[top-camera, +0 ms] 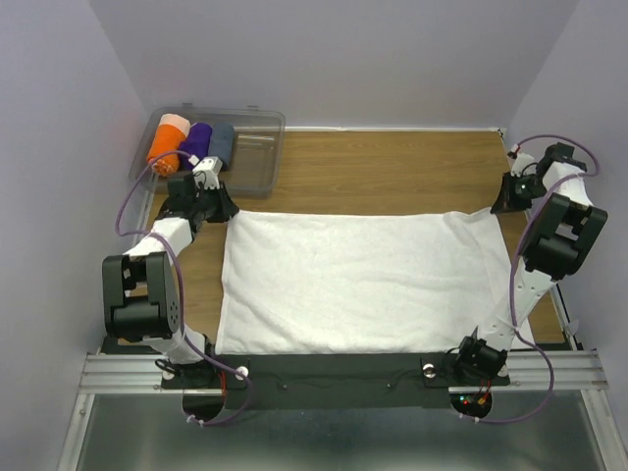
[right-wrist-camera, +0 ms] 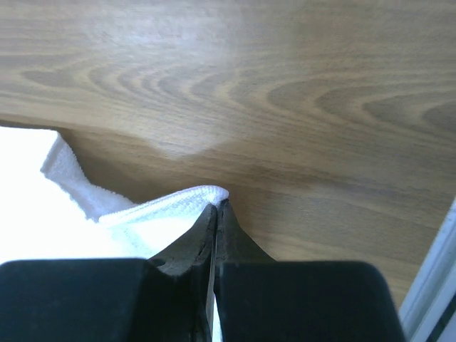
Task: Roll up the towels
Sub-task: Flatten the towel, then fold the towel
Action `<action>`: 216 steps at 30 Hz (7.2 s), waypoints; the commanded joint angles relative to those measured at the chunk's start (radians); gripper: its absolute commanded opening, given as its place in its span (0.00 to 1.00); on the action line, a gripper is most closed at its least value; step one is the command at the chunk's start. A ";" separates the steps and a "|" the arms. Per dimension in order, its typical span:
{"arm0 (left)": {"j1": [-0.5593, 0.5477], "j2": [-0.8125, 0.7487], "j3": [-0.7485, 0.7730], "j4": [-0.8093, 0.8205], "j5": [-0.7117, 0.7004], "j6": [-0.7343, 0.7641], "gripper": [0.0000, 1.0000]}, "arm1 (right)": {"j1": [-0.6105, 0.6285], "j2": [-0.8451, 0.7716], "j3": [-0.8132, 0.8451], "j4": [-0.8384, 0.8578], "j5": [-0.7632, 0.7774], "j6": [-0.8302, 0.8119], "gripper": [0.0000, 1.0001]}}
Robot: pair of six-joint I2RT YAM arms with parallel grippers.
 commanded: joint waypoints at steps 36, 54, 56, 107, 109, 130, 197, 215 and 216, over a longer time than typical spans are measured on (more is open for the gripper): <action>0.175 0.071 0.469 -0.099 0.176 0.223 0.00 | 0.008 0.063 0.408 -0.011 -0.140 0.182 0.01; 0.186 -0.365 0.042 -0.281 0.201 0.505 0.00 | -0.003 -0.273 -0.069 -0.012 -0.048 -0.108 0.01; 0.193 -0.386 0.028 -0.303 0.193 0.526 0.00 | -0.009 -0.300 -0.101 -0.015 -0.045 -0.132 0.01; 0.276 -0.451 0.025 -0.843 0.161 1.164 0.00 | -0.079 -0.486 -0.370 -0.119 -0.003 -0.421 0.01; 0.299 -0.454 0.028 -0.867 0.169 1.186 0.00 | -0.084 -0.497 -0.388 -0.127 -0.002 -0.436 0.00; 0.385 -0.350 -0.200 -0.751 0.072 1.335 0.00 | -0.098 -0.420 -0.634 -0.039 0.052 -0.530 0.01; 0.404 -0.408 -0.216 -0.872 0.017 1.438 0.08 | -0.101 -0.401 -0.631 -0.033 0.031 -0.507 0.06; 0.405 -0.423 0.066 -1.087 0.183 1.400 0.51 | -0.096 -0.509 -0.318 -0.238 -0.097 -0.516 0.63; 0.404 -0.405 0.080 -1.097 0.205 1.398 0.51 | -0.087 -0.495 -0.299 -0.267 -0.121 -0.502 0.61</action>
